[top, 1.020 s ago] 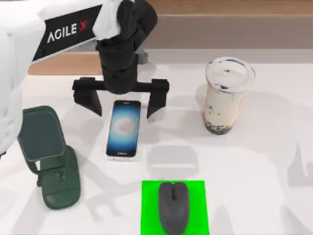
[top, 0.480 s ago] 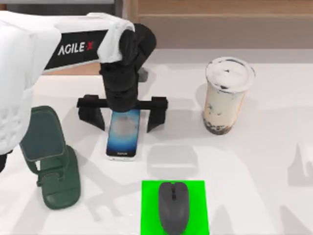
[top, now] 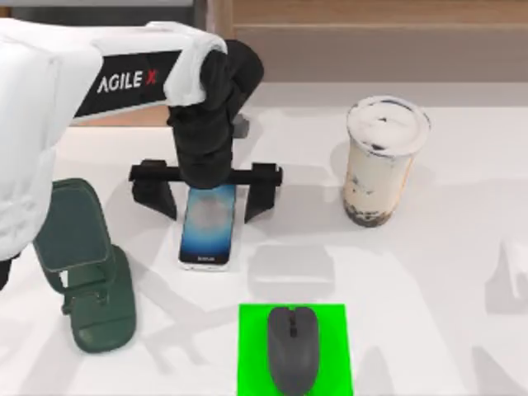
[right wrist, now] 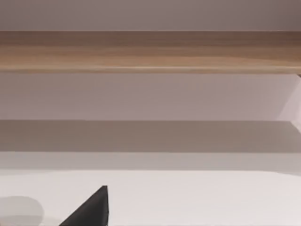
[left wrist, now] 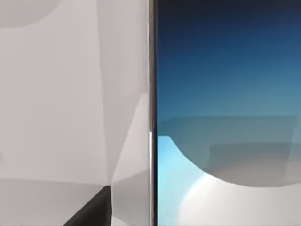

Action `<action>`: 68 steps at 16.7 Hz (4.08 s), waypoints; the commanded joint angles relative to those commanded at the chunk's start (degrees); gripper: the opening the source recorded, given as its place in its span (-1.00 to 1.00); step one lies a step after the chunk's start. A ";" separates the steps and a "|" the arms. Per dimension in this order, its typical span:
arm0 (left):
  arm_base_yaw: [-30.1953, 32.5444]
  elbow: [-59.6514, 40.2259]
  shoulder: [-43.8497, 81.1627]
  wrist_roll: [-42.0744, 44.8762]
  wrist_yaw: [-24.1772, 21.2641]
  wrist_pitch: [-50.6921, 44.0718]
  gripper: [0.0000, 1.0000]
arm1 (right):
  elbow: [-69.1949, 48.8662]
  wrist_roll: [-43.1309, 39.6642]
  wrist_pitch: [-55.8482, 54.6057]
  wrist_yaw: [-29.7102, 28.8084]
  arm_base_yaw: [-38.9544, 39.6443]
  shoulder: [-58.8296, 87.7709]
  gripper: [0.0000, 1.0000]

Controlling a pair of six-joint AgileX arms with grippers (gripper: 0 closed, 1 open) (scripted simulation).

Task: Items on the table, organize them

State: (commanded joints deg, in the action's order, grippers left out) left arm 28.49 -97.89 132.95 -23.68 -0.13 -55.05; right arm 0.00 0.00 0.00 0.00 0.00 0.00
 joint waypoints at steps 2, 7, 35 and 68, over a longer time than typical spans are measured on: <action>0.00 0.00 0.00 0.00 0.00 0.00 -0.06 | 0.00 0.00 0.00 0.00 0.00 0.00 1.00; 0.00 0.00 0.00 0.00 0.00 0.00 -0.81 | 0.00 0.00 0.00 0.00 0.00 0.00 1.00; 4.32 0.99 -11.05 -3.31 5.90 -4.62 -1.00 | 0.00 0.00 0.00 0.00 0.00 0.00 1.00; 29.70 60.20 -78.15 -30.21 58.70 13.80 -1.00 | 0.00 0.00 0.00 0.00 0.00 0.00 1.00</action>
State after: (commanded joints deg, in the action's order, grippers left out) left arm 58.19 -37.70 54.80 -53.89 58.57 -41.25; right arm 0.00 0.00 0.00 0.00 0.00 0.00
